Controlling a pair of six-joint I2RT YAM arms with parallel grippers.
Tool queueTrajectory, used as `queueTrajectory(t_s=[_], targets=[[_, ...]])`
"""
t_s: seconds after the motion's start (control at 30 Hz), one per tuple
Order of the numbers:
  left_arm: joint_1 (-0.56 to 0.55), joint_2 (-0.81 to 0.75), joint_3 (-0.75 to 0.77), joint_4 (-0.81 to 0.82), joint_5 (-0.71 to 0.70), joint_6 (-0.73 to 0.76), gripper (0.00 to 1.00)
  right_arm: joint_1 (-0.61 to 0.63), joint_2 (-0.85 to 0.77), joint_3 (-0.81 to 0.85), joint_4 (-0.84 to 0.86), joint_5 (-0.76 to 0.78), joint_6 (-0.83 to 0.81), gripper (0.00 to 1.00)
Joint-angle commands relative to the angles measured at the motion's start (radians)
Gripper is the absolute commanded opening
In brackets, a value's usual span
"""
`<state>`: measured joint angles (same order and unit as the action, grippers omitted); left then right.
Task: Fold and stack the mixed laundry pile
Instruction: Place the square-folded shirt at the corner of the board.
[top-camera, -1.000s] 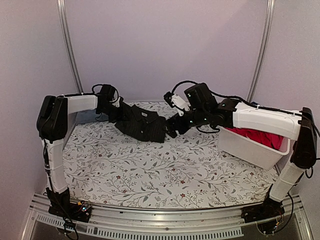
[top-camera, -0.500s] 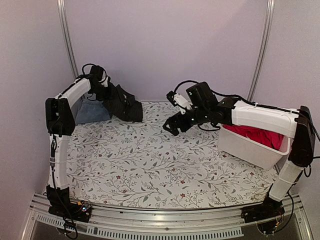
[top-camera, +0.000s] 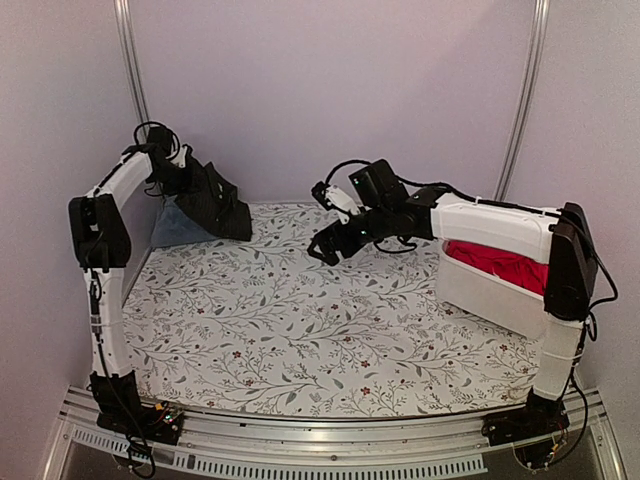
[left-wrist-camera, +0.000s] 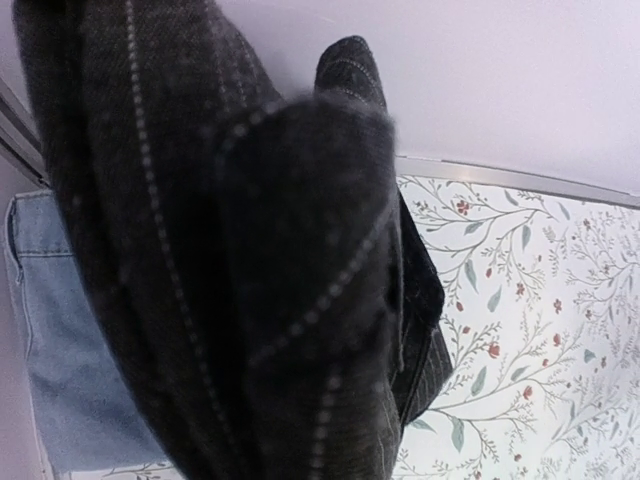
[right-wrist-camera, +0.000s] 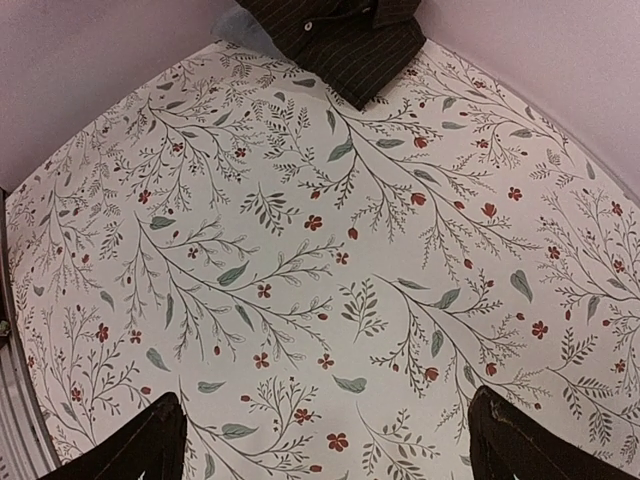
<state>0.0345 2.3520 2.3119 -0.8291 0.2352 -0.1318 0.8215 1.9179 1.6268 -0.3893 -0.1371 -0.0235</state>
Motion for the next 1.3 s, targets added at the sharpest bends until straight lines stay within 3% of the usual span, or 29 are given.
queueTrajectory(t_s=[0.0,0.3,0.57,0.9,1.07,1.27], targets=[[0.017,-0.101,0.015,0.05,0.067,0.036,0.0,-0.012,0.016,0.039,-0.026,-0.012,-0.021,0.97],[0.101,-0.111,-0.012,0.056,0.125,0.035,0.0,-0.018,0.025,0.048,-0.035,-0.015,-0.026,0.97],[0.145,-0.055,-0.027,0.054,0.062,0.107,0.01,-0.021,0.041,0.063,-0.052,-0.016,-0.021,0.97],[0.153,0.071,0.003,0.092,-0.125,0.218,0.1,-0.027,0.101,0.151,-0.115,-0.016,-0.012,0.97],[0.153,0.094,0.017,0.132,-0.305,0.207,0.56,-0.027,0.121,0.185,-0.136,-0.015,0.007,0.97],[0.117,0.035,0.015,0.152,-0.38,0.168,0.84,-0.032,0.136,0.214,-0.143,-0.009,0.016,0.98]])
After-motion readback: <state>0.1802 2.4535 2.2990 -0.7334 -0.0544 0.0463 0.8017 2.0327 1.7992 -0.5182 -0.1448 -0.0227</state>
